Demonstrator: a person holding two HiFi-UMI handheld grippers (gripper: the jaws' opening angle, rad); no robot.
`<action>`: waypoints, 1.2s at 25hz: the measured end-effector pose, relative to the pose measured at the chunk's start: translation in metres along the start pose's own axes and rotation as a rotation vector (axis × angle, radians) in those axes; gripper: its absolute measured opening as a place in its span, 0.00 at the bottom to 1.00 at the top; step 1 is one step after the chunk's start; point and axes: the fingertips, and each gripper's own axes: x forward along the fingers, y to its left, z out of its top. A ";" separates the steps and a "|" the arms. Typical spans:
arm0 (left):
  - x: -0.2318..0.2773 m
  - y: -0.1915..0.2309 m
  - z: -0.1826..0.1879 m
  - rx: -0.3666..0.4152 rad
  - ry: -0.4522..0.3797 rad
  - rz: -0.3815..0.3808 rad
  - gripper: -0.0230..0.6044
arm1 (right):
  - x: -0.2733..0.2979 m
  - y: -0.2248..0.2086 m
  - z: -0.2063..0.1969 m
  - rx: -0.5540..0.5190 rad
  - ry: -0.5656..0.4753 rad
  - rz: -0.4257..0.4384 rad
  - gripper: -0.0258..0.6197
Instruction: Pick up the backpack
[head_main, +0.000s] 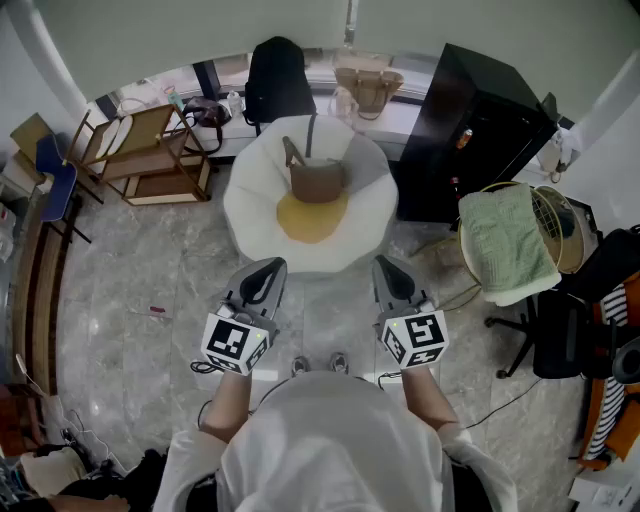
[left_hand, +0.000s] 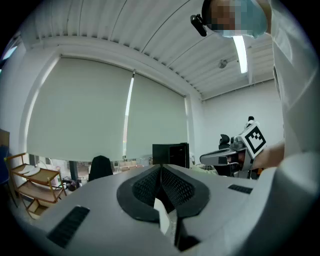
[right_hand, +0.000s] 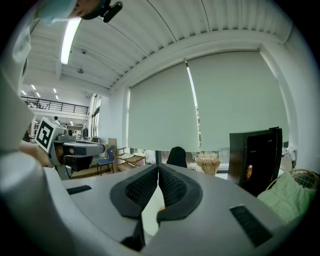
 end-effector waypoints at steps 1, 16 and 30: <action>0.000 0.001 0.000 -0.007 -0.003 0.001 0.10 | 0.000 0.001 0.000 0.001 0.001 0.001 0.09; 0.006 -0.004 -0.002 -0.013 -0.015 -0.007 0.10 | 0.000 0.000 0.007 0.009 -0.054 0.034 0.09; 0.016 -0.022 0.002 -0.034 -0.054 0.045 0.10 | -0.017 -0.034 0.003 0.032 -0.067 0.079 0.09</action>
